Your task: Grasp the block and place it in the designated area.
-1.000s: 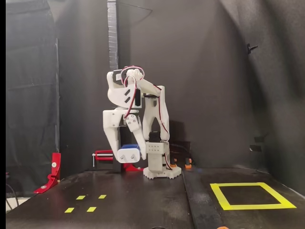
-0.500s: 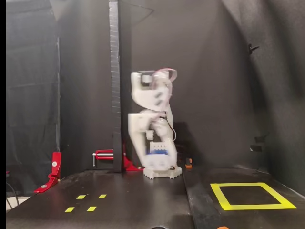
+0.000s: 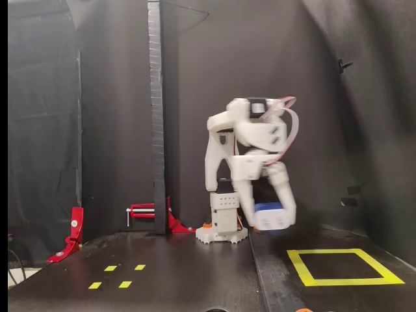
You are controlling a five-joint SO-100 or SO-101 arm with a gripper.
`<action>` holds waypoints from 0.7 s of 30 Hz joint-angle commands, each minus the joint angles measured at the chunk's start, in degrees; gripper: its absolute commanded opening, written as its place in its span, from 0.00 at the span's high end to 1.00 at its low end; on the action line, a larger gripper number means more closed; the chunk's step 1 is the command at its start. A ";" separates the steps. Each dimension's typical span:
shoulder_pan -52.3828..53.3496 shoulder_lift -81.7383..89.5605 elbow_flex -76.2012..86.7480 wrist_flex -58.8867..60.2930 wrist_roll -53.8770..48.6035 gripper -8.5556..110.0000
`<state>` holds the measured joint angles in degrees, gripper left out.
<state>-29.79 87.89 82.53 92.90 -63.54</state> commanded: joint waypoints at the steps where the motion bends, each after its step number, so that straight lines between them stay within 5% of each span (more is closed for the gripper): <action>1: -4.75 0.97 -0.44 0.35 3.25 0.77; 11: -17.67 1.76 -0.35 1.41 15.38 0.77; 21: -19.42 1.32 -0.35 0.70 17.58 0.77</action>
<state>-49.39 87.89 82.53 93.87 -46.23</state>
